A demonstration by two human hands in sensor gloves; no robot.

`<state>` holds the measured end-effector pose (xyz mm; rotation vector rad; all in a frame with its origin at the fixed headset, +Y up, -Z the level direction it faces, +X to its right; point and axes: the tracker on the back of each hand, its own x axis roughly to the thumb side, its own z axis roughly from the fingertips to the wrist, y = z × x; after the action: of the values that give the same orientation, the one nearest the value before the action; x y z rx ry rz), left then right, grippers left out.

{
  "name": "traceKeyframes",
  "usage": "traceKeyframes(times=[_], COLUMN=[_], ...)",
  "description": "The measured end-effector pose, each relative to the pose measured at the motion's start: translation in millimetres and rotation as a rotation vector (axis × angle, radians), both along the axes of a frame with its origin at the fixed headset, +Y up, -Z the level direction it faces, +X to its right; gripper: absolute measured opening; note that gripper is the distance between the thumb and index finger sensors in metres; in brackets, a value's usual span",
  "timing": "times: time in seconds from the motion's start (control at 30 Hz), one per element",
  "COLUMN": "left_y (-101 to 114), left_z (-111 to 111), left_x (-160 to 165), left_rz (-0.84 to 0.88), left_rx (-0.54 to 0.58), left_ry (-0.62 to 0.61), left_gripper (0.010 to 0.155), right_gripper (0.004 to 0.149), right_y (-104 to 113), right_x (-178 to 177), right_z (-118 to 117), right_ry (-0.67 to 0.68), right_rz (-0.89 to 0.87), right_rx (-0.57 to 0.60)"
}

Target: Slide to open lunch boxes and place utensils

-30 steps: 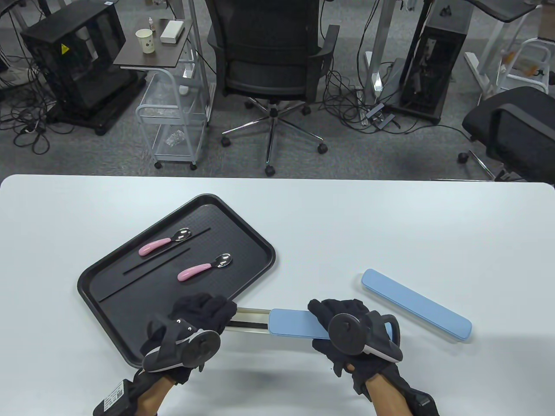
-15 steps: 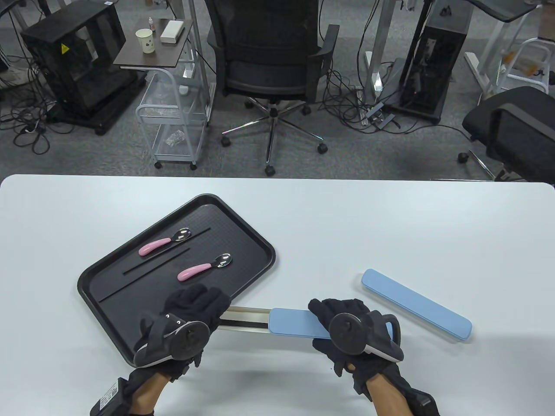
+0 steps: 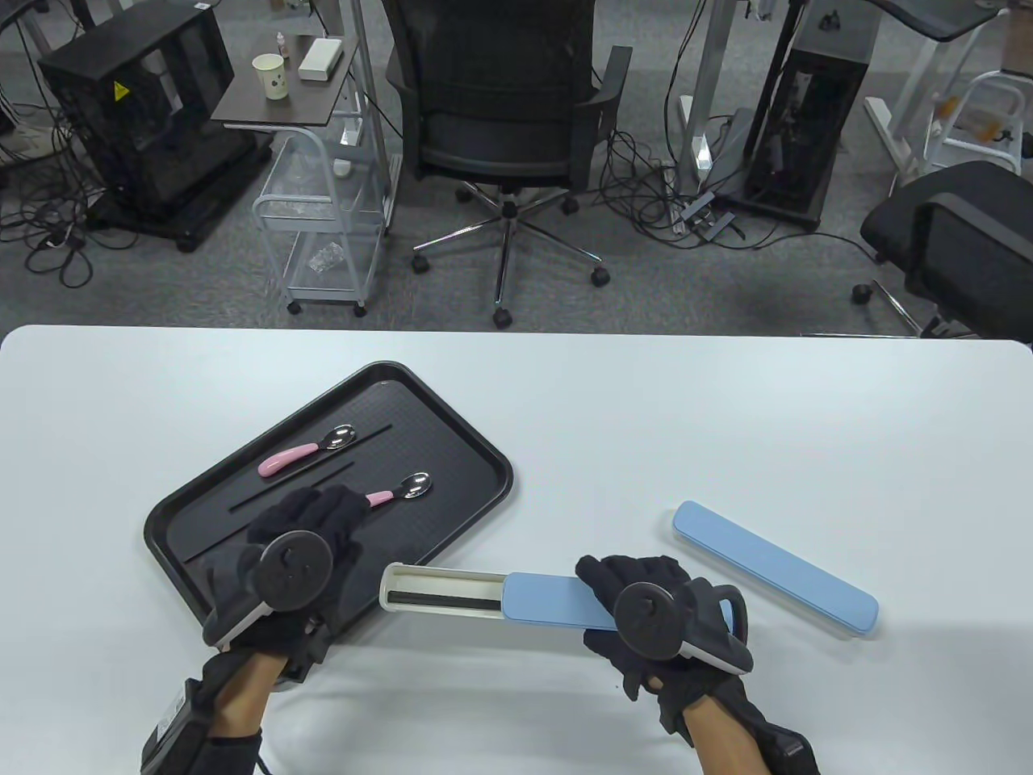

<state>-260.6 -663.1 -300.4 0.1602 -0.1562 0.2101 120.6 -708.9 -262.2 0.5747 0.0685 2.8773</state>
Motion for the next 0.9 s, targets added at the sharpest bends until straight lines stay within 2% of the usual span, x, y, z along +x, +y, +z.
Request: traceKeyframes(times=[0.07,0.3,0.57,0.9], left_y=[-1.1,-15.7,-55.5,-89.3], left_z=[-13.4,-50.9,-91.6,-111.3], left_x=[-10.2,-24.9,-19.1,-3.7], left_rz=[0.021,0.027,-0.032,-0.160], left_rx=[-0.070,-0.181,-0.349,-0.465], left_ry=[0.071,0.198,0.287,0.333], left_gripper=[0.060,0.064,0.070,0.074], right_gripper=[0.077,0.077,0.077,0.077], right_y=[0.1,0.8,1.9,3.1], right_x=[0.1,1.1,3.0,6.0], right_z=[0.1,0.2,0.5,0.8], right_ry=[0.000,-0.003,-0.007,-0.010], right_rz=[0.001,-0.001,-0.004,-0.014], right_rx=[0.001,0.007,0.016,0.024])
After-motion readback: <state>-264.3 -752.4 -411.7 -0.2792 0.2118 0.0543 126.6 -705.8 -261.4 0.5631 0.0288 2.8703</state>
